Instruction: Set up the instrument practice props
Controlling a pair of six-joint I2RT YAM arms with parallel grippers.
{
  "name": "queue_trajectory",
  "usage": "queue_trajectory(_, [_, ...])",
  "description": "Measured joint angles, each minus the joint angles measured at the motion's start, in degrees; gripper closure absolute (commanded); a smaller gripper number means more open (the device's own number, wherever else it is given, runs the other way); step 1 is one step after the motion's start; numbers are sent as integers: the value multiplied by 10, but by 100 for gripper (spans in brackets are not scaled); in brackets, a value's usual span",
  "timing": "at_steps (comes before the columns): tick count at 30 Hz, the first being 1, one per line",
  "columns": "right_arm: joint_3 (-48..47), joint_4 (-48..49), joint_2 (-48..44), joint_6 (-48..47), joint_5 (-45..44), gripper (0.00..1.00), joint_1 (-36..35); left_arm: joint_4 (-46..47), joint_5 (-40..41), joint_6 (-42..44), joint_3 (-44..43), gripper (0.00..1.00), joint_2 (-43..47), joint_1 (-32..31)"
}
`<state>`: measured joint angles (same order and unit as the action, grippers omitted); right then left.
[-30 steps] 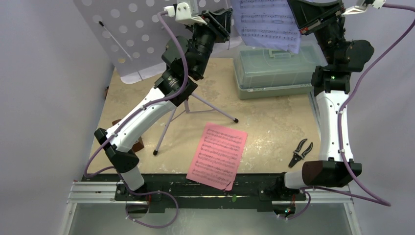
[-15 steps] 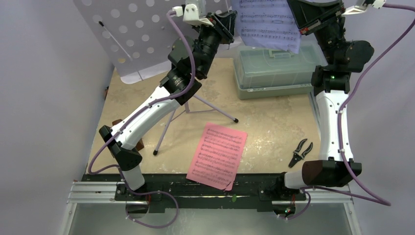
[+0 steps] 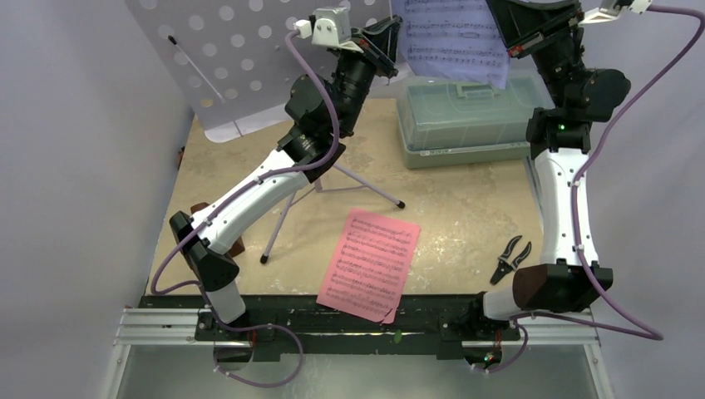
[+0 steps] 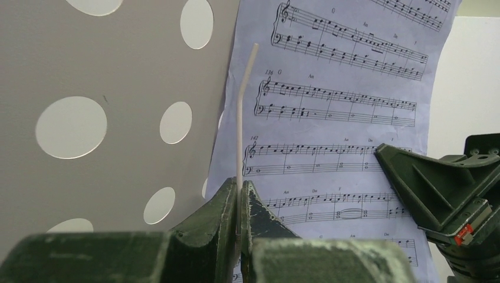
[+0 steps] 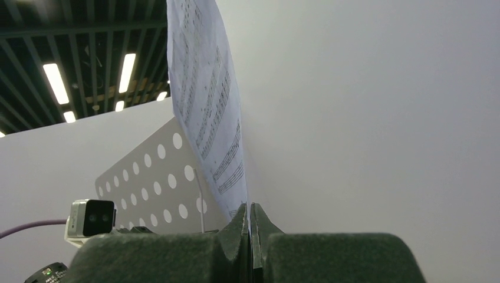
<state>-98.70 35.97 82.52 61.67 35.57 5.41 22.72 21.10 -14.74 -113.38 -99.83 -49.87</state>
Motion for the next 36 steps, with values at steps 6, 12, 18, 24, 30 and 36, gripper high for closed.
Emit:
queue_trajectory(6, [-17,35,21,24,2,100,-3,29,-14,9,29,100,13,0])
queue_trajectory(12, [-45,83,64,58,14,100,-18,35,-17,9,36,100,18,0])
queue_trajectory(18, [-63,114,97,78,21,100,-52,37,-17,9,42,100,23,0])
queue_trajectory(24, [-81,136,120,85,21,100,-91,38,-17,9,46,100,26,0])
queue_trajectory(30, [-91,160,139,89,16,100,-125,43,-17,9,52,100,28,0])
queue_trajectory(36, [-91,169,151,87,16,100,-148,46,-17,8,54,100,29,0])
